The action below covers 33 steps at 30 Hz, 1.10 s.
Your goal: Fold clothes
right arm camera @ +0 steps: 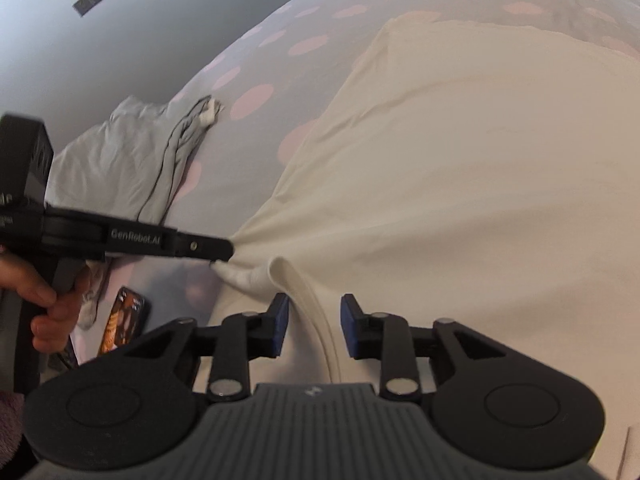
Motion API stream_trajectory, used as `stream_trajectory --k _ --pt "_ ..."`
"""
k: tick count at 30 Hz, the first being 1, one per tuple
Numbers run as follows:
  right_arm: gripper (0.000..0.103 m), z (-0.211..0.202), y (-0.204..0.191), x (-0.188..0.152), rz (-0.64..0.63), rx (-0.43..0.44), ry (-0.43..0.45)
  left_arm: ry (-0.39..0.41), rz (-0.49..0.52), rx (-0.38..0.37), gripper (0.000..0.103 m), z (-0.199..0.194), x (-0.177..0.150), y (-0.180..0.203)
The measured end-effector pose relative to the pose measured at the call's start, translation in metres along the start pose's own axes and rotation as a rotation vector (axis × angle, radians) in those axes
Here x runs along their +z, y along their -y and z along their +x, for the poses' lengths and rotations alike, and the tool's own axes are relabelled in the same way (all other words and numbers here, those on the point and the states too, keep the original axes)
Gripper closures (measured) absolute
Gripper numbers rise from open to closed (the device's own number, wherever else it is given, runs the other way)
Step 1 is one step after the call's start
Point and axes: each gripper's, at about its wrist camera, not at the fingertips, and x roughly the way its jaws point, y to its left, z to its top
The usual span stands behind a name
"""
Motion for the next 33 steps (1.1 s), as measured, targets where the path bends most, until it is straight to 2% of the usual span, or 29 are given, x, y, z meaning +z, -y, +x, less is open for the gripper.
stream_trajectory --k 2,5,7,12,13,15,18,20,21,28,33 --pt "0.070 -0.005 0.004 0.003 0.023 0.014 0.020 0.022 -0.013 0.005 0.102 -0.003 0.001 -0.002" --pt "0.071 0.000 -0.005 0.006 0.005 0.090 0.003 0.050 -0.033 0.010 0.102 -0.009 0.003 -0.006" --pt "0.079 0.008 -0.017 0.005 -0.034 0.114 -0.027 0.064 -0.057 -0.002 0.102 -0.012 0.004 -0.009" --pt "0.085 0.010 -0.017 0.006 -0.058 0.060 -0.015 0.056 0.028 -0.050 0.102 -0.017 0.000 0.007" --pt "0.091 0.010 -0.017 0.006 -0.061 0.048 -0.012 0.050 0.050 -0.058 0.102 -0.017 -0.001 0.011" --pt "0.091 0.010 -0.016 0.007 -0.069 0.024 -0.005 0.035 0.082 -0.060 0.102 -0.017 -0.004 0.016" --pt "0.090 0.010 -0.015 0.007 -0.080 -0.013 0.006 0.009 0.114 -0.042 0.098 -0.015 -0.010 0.019" --pt "0.080 0.010 -0.014 0.007 -0.087 -0.037 0.013 0.010 0.131 -0.050 0.092 -0.022 -0.016 0.019" --pt "0.069 0.010 -0.014 0.008 -0.090 -0.049 0.017 0.015 0.141 -0.053 0.089 -0.026 -0.020 0.019" --pt "0.069 -0.011 -0.003 -0.022 -0.006 -0.060 -0.028 0.023 0.263 -0.061 0.088 -0.053 -0.062 0.034" --pt "0.069 -0.031 0.006 -0.048 0.072 -0.056 -0.071 0.049 0.377 -0.031 0.079 -0.069 -0.098 0.052"
